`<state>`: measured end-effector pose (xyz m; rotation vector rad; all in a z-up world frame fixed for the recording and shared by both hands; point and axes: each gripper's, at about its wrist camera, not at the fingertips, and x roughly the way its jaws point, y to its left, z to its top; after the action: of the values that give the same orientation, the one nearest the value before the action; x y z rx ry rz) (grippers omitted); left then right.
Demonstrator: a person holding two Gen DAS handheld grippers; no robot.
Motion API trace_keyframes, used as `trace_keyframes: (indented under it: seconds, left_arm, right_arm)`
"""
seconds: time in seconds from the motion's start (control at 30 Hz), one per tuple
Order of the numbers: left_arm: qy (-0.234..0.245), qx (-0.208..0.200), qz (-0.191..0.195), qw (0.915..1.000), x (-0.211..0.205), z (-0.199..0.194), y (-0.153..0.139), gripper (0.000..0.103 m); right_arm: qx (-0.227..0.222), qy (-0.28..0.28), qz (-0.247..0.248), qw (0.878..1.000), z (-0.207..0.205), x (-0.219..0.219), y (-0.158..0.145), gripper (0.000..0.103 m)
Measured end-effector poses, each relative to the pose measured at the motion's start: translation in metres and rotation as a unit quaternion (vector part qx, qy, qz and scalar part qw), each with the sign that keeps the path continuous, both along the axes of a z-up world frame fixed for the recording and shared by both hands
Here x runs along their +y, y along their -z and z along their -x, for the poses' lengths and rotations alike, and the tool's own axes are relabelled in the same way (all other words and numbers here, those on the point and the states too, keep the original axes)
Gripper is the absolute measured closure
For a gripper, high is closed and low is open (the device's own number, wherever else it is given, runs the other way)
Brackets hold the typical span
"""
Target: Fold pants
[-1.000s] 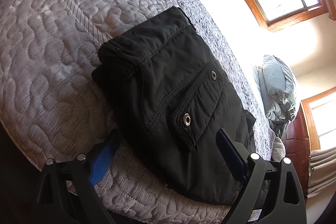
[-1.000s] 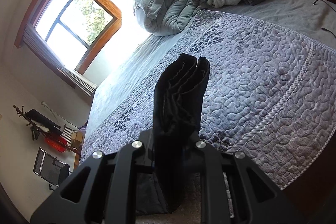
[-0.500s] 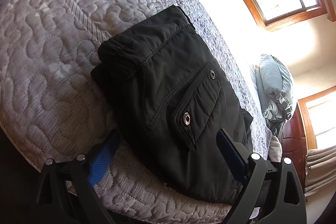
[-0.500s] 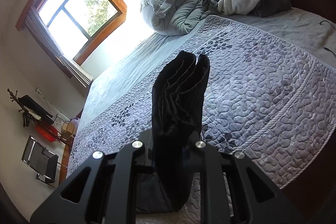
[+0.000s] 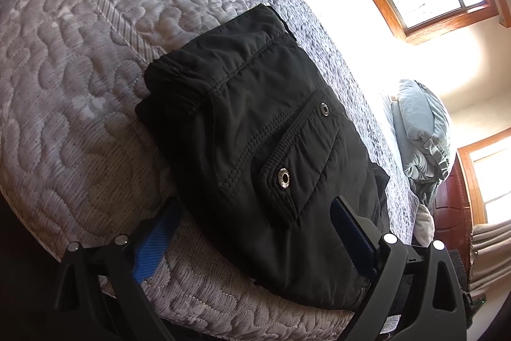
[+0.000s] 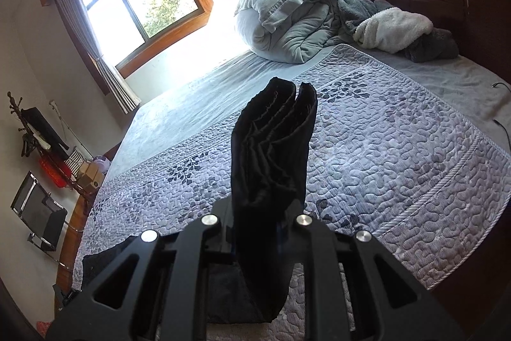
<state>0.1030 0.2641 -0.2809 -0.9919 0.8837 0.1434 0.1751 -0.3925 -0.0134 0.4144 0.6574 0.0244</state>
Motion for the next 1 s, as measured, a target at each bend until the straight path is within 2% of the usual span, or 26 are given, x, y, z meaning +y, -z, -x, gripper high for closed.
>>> trace_keyframes:
  seconds: [0.57, 1.0]
  left_arm:
    - [0.013, 0.017, -0.02, 0.9996, -0.012, -0.015, -0.001, 0.007]
    - [0.013, 0.015, -0.016, 0.9997, -0.01, -0.016, 0.002, 0.007]
  right_arm:
    - [-0.016, -0.06, 0.1, 0.993, -0.002, 0.071, -0.013, 0.089]
    - [-0.023, -0.092, 0.156, 0.983, -0.004, 0.108, -0.014, 0.089]
